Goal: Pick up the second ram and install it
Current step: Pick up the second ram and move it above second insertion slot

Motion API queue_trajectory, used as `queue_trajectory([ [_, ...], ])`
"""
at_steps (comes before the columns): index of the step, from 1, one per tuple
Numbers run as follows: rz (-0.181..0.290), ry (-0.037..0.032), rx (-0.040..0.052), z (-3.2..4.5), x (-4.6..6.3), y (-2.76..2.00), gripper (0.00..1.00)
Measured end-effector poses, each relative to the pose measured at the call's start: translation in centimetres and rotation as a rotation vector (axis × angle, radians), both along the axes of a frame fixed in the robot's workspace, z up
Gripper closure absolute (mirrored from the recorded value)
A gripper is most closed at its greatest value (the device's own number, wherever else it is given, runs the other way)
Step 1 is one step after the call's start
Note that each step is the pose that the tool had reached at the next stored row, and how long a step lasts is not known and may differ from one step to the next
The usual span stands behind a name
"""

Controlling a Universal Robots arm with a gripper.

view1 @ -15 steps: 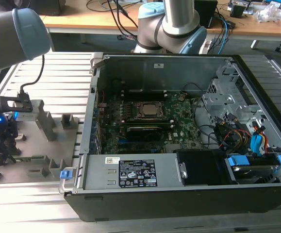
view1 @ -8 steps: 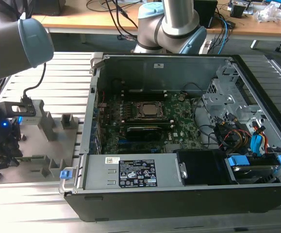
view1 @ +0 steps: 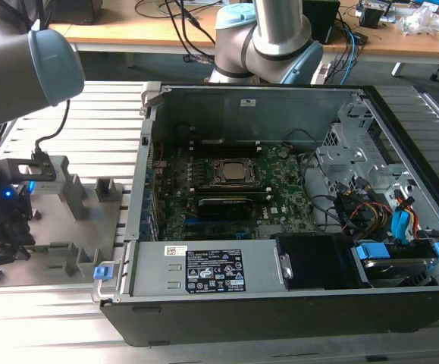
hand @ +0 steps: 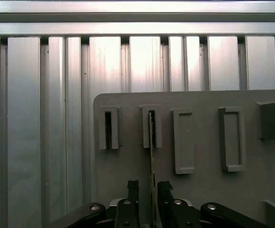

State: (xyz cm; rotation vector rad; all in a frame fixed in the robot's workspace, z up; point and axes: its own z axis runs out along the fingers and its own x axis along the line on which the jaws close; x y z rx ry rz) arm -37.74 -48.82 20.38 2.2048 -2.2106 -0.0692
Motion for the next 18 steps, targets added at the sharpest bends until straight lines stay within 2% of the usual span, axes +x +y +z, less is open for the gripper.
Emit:
queue_trajectory([
  [1,0.026,0.0001,-0.0001,-0.02,-0.01,0.0,0.7],
  [2,0.026,-0.0002,0.0003,-0.08,-0.01,0.01,0.7],
  [7,0.026,-0.0003,0.0179,-0.33,-0.45,0.15,0.7],
  [18,0.026,-0.0002,0.0177,-0.38,-0.36,0.17,0.7],
])
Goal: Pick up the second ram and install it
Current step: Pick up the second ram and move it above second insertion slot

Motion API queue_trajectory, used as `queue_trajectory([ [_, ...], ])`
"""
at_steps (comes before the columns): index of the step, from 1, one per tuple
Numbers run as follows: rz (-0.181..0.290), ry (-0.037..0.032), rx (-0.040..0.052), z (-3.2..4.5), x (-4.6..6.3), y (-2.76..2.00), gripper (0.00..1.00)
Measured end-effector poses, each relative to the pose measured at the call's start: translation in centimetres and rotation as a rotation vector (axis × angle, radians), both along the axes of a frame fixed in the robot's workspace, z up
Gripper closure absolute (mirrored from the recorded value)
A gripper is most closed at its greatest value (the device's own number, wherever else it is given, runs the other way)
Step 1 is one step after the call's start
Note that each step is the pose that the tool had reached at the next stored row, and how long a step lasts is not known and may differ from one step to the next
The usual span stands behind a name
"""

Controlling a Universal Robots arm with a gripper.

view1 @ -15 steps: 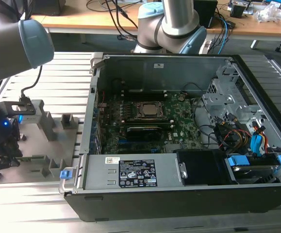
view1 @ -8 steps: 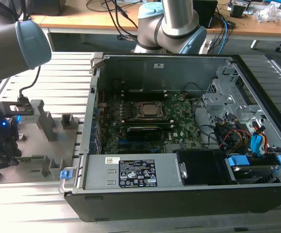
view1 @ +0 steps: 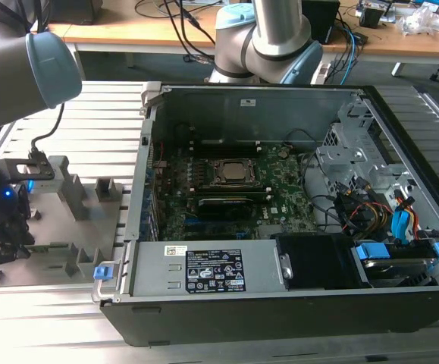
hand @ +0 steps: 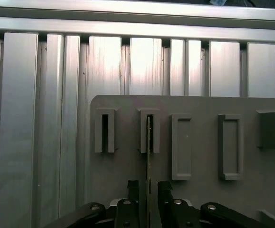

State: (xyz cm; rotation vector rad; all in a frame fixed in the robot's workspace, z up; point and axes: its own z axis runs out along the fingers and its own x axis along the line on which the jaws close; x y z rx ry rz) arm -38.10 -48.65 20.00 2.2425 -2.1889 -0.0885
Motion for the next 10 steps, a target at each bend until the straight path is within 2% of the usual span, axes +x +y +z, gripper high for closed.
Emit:
queue_trajectory([
  [2,0.0,-0.0001,0.0,0.0,0.0,0.0,0.71],
  [4,0.0,-0.0001,0.0,0.0,0.01,0.0,0.84],
  [10,0.0,0.0,0.0,0.0,0.01,0.0,0.86],
])
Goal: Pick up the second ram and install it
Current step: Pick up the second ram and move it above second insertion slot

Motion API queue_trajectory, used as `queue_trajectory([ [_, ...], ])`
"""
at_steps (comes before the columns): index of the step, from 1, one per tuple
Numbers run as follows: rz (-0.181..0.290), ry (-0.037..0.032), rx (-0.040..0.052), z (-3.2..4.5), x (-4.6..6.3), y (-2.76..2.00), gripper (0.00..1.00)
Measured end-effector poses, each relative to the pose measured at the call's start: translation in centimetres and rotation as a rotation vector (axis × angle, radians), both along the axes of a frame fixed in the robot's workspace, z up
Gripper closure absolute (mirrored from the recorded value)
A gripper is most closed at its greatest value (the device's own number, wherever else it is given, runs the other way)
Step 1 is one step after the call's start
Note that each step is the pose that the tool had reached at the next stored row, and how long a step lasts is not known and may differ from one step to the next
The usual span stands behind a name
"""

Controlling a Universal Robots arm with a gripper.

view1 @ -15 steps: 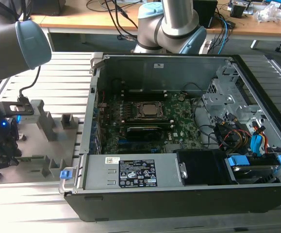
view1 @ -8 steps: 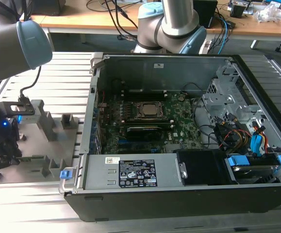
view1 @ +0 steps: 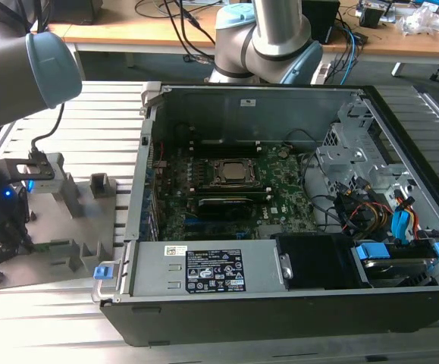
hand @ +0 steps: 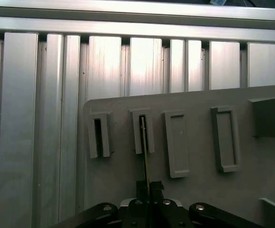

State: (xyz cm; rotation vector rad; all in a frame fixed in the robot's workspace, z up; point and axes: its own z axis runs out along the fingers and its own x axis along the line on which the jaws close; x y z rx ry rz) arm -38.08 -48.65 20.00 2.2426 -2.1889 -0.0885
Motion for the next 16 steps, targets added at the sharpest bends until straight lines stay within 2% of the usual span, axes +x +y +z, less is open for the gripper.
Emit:
queue_trajectory([
  [6,-0.004,-0.0001,0.0,0.0,0.01,0.0,0.86],
  [8,-0.067,0.0,-0.0001,0.01,0.01,0.0,0.86],
  [9,-0.08,-0.0001,0.0001,-0.01,0.01,0.01,0.86],
  [14,-0.084,-0.0001,0.0,0.0,0.01,0.0,0.86],
  [16,-0.109,0.0,0.0,0.0,0.01,0.0,0.86],
])
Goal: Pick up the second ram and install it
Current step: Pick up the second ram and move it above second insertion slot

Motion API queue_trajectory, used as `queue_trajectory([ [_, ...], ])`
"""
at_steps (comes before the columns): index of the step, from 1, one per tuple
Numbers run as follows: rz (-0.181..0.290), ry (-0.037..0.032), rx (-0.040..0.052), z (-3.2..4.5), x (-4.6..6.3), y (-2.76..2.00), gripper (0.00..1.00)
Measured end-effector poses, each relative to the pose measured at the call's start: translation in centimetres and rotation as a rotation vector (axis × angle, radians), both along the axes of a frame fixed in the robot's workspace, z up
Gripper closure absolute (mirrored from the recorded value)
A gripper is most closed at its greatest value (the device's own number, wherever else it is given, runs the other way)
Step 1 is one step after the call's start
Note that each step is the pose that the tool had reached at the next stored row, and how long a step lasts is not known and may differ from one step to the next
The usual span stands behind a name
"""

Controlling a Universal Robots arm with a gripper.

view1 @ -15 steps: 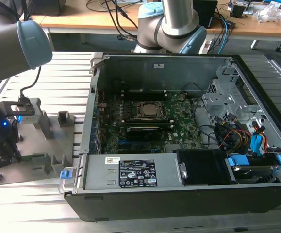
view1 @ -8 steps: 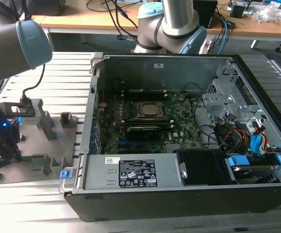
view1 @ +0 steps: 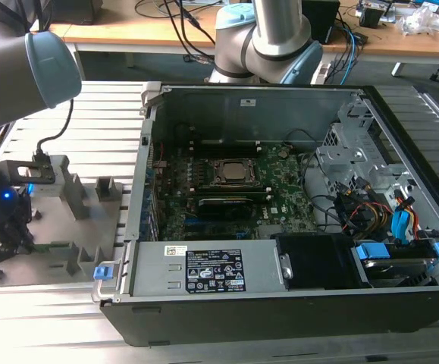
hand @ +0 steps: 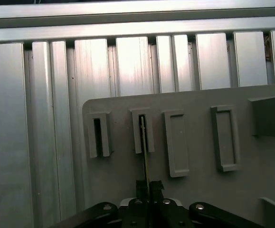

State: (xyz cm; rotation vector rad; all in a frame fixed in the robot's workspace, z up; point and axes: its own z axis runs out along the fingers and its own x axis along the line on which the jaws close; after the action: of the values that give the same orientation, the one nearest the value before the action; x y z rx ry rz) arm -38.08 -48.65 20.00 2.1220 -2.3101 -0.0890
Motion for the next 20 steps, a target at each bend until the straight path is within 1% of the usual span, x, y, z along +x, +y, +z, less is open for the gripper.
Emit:
queue_trajectory([
  [1,-0.014,0.0,0.0,0.0,0.0,0.0,0.86],
  [6,-0.021,0.0,0.0,0.0,0.0,0.0,0.86],
  [8,0.005,0.0001,0.0,0.0,0.0,-0.01,0.86],
  [9,0.009,0.0,0.0,0.0,0.0,-0.01,0.86],
  [14,0.01,-0.0001,0.0001,0.02,0.0,0.0,0.86],
  [15,0.01,0.0,0.0001,0.12,0.0,0.0,0.86],
  [16,0.01,0.0,-0.0001,0.51,0.0,0.0,0.86],
  [20,0.01,0.0,0.0,1.1,0.0,0.0,0.86],
])
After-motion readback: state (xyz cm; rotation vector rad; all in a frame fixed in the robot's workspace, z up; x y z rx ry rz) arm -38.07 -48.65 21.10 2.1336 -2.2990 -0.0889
